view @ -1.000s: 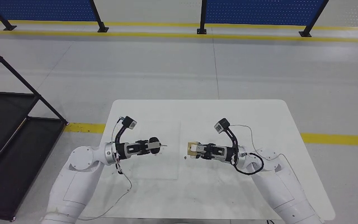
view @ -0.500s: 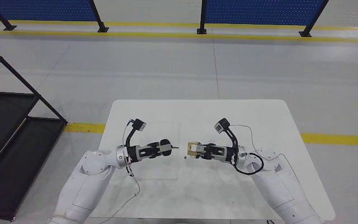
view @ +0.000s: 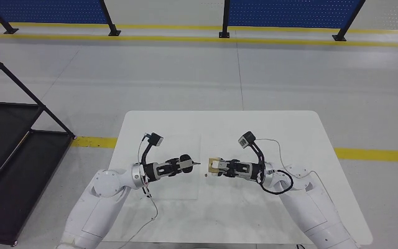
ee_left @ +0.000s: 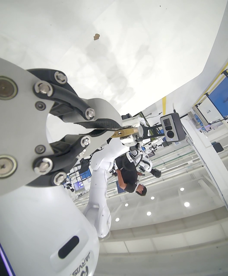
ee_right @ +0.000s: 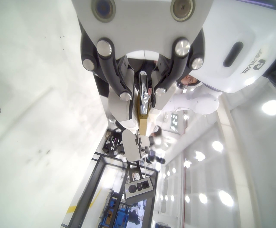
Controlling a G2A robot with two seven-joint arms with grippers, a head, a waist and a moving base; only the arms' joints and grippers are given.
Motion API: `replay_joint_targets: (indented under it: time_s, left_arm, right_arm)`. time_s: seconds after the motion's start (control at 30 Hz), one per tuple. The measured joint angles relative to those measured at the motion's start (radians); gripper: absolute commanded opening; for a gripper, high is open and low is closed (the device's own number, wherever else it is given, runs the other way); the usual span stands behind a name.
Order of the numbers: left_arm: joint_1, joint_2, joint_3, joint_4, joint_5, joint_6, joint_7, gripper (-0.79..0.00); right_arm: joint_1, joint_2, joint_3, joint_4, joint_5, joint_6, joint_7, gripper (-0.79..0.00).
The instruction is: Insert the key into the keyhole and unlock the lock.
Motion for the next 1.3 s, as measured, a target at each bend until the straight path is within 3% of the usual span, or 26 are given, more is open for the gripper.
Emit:
replay_joint_targets:
  time_s: [0.63, 1.3]
  left_arm:
    - [0.054, 0.006, 0.029, -0.085, 0.048, 0.023, 0.080, -0.785]
    - [0.011, 0.010, 0.070, -0.055, 0.049, 0.035, 0.105, -0.785]
  right_arm:
    - [0.000, 0.000, 0.000, 0.000, 0.000, 0.000, 0.000, -0.785]
    - [0.000, 0.000, 0.000, 0.000, 0.000, 0.000, 0.000, -0.785]
